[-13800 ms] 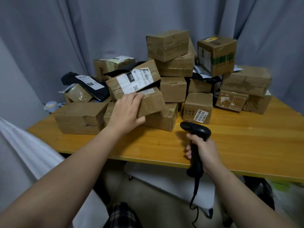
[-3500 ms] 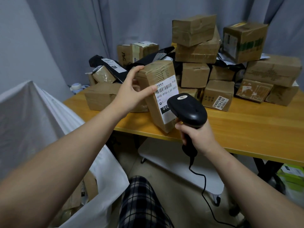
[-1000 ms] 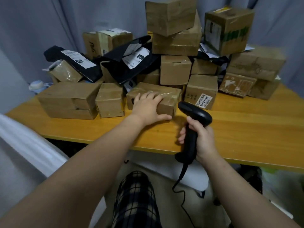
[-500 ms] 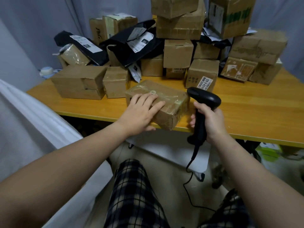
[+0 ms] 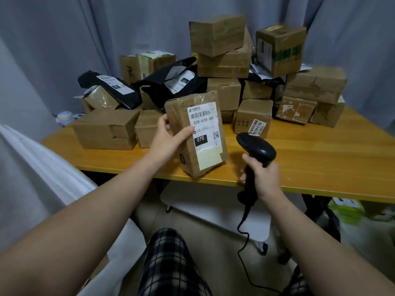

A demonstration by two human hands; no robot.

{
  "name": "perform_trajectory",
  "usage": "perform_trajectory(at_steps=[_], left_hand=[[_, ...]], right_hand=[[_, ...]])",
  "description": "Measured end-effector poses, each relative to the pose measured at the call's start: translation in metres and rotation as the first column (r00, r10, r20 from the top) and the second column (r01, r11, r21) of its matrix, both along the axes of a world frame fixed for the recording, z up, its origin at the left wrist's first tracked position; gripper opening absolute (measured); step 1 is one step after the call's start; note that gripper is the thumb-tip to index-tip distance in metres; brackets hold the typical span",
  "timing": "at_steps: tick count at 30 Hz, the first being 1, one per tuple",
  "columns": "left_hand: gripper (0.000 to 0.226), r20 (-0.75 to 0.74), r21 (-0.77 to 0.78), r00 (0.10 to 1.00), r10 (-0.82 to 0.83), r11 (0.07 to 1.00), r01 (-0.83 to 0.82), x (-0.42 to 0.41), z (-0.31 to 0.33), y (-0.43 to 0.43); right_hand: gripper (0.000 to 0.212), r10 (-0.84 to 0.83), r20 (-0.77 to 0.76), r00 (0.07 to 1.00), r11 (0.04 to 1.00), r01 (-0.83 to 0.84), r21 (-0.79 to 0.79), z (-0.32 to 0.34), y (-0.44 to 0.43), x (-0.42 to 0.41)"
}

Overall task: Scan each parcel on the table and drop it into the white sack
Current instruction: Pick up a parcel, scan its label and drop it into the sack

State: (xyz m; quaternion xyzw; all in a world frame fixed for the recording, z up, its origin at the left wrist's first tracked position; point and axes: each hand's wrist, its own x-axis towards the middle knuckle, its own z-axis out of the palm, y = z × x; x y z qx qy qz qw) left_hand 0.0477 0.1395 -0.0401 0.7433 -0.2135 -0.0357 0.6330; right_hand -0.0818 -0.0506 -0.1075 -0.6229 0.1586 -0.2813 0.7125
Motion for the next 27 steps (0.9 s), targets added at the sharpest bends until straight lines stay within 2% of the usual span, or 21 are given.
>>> perform_trajectory(at_steps=[2, 4, 8, 11, 14, 18, 22, 27], left_hand=[[0.091, -0.045, -0.025, 0.999, -0.009, 1.000, 0.008, 0.002, -0.005, -0.001], [0.100, -0.075, 0.016, 0.997, -0.031, 0.999, 0.032, 0.002, -0.012, -0.003], [0.087, -0.079, 0.063, 0.997, 0.002, 0.998, 0.004, -0.001, -0.031, -0.007], [0.087, -0.072, 0.070, 0.997, 0.025, 0.997, -0.020, 0.000, -0.032, -0.007], [0.087, -0.066, 0.106, 0.998, 0.016, 0.994, -0.009, 0.006, -0.032, -0.007], [0.090, -0.089, 0.115, 0.996, 0.023, 0.993, -0.012, 0.011, -0.035, -0.007], [0.092, -0.099, 0.120, 0.995, 0.019, 0.993, -0.007, 0.012, -0.035, -0.006], [0.091, -0.094, 0.143, 0.995, 0.025, 0.990, -0.011, 0.012, -0.035, -0.007]], right_hand=[[0.018, 0.033, -0.011, 0.999, 0.997, -0.033, -0.070, -0.002, 0.000, -0.001], [0.016, 0.067, -0.030, 0.997, 0.989, -0.071, -0.131, -0.005, 0.000, -0.001], [0.013, 0.094, -0.056, 0.994, 0.966, -0.105, -0.235, -0.005, 0.005, 0.000], [0.011, 0.112, 0.003, 0.994, 0.961, -0.107, -0.256, 0.009, 0.018, 0.001], [0.022, 0.106, 0.074, 0.992, 0.955, -0.081, -0.284, 0.028, 0.034, 0.005], [0.020, 0.047, 0.060, 0.997, 0.925, -0.021, -0.379, 0.041, 0.043, 0.011], [0.016, 0.048, 0.056, 0.997, 0.926, -0.023, -0.377, 0.039, 0.042, 0.009], [0.026, 0.057, 0.063, 0.996, 0.931, -0.031, -0.363, 0.040, 0.039, 0.006]])
